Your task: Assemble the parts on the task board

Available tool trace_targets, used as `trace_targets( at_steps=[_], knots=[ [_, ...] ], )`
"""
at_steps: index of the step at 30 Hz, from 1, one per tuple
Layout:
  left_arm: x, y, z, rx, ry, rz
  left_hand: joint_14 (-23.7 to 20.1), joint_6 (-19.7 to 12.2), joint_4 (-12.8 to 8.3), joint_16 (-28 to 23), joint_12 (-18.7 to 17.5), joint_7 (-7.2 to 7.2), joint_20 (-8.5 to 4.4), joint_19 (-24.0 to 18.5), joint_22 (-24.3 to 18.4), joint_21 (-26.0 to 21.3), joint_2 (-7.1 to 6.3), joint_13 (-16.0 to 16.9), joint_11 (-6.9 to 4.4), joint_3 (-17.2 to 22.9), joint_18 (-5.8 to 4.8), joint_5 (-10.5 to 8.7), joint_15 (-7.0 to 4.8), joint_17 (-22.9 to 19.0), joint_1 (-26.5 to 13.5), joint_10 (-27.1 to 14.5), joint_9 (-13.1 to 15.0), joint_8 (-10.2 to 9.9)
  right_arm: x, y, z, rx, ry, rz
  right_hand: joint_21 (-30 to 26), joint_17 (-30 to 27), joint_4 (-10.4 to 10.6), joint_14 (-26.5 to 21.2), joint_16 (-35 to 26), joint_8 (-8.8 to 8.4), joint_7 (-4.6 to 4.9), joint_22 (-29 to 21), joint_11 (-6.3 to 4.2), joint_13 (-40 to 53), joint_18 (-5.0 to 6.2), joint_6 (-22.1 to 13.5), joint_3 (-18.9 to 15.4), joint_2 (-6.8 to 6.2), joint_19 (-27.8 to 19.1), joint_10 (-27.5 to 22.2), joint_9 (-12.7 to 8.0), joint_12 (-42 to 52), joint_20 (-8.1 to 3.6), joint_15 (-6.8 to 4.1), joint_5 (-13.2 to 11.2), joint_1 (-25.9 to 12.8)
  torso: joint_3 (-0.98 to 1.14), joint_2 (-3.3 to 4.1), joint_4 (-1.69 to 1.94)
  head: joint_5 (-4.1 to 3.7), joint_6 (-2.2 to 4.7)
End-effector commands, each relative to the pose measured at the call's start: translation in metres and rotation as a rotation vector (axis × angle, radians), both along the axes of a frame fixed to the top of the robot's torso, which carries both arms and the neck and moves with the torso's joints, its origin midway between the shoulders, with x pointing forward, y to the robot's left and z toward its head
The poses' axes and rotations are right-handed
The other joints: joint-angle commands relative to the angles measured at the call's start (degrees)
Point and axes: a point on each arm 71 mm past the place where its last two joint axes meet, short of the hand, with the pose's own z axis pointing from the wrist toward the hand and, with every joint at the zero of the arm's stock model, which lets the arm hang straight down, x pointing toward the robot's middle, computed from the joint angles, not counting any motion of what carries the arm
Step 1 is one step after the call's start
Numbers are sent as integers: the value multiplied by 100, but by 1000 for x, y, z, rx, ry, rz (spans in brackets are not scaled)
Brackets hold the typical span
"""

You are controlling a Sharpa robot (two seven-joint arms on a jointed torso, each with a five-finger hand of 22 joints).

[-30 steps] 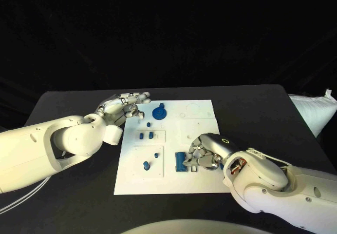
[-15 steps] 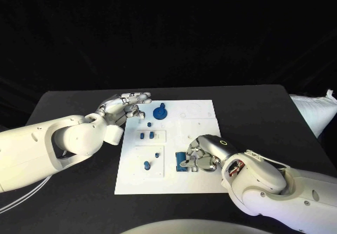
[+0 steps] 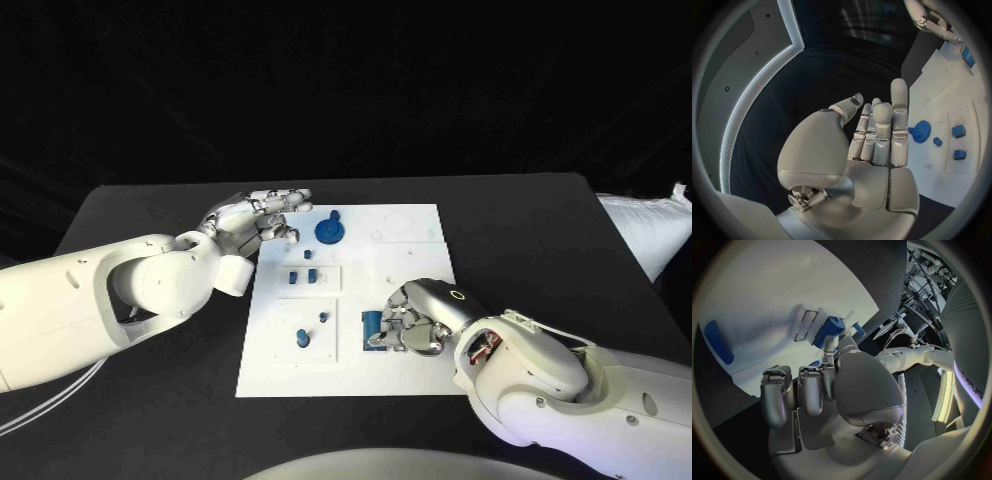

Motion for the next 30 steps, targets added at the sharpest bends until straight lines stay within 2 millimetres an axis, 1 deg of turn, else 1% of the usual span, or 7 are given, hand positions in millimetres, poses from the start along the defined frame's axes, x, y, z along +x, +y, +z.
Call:
trace_targets(
  at_steps=[1,5,9,13,17,23,30],
  knots=[
    [-1,-2,1,-3,-8,-23,-34,-34,-23,9,9,-4,28,-2,-9,-34,47,-8,0,-18,106,33,4,-6,-21,-33,4,34,-2,0,-4,-28,22,8,24,720,4,469,35,24,-2,1506,-205,1052,-81,24,-45,-13,600,541,12,29,-28,-37,-19,-70,0,4,5,-3,-5],
    [-1,-2,1,-3,-8,-23,-34,-34,-23,9,9,-4,28,-2,-9,-34,47,-8,0,-18,106,33,4,-6,-21,-33,4,34,1,-2,-6,-37,22,1,24,722,5,469,36,32,-7,1506,-207,1051,-81,26,-40,1,600,542,17,28,-30,-38,-18,-65,-6,2,9,2,-3],
    [-1,-2,1,-2,-8,-23,-34,-34,-23,9,9,-4,28,-2,-9,-34,47,-8,0,-18,106,33,4,-6,-21,-33,4,34,3,-4,-8,-47,20,-4,24,729,-8,470,40,45,-15,1506,-214,1055,-81,18,-28,27,600,544,27,33,-33,-42,-17,-34,-1,4,5,8,-15],
    [-1,-2,1,-3,-8,-24,-34,-34,-23,9,9,-4,28,-2,-9,-34,47,-8,0,-18,106,33,4,-6,-21,-33,4,34,7,-3,-9,-46,8,-13,24,731,-34,470,41,59,-24,1506,-222,1054,-81,3,-1,82,600,544,38,29,-39,-49,-17,28,-3,4,7,9,-17],
    [-1,-2,1,-3,-8,-24,-34,-34,-23,8,10,-3,28,-2,-9,-34,47,-8,0,-18,106,33,4,-6,-21,-33,4,35,8,-1,-9,-28,-9,-18,24,733,-43,470,42,66,-27,1506,-226,1053,-81,-6,16,127,600,544,43,26,-43,-52,-16,55,4,3,2,10,-15],
    [-1,-3,1,-4,-7,-26,-39,-37,-22,7,16,-3,30,-4,-10,-36,51,-9,1,-20,106,33,5,-15,-23,-38,4,37,8,3,-7,-6,-25,-16,24,742,-38,472,46,71,-24,1506,-225,1057,-81,-12,15,145,600,546,47,33,-45,-54,-17,50,-3,-2,11,10,-3],
    [-1,-2,1,-2,-7,-25,-39,-37,-22,7,16,-3,30,-4,-10,-36,51,-9,1,-20,106,33,5,-15,-23,-38,4,37,4,-4,1,39,-46,-25,24,707,-12,465,28,75,-13,1506,-218,1044,-81,-38,-18,138,600,539,52,6,-45,-51,-11,0,0,-4,-8,12,1]
  ],
)
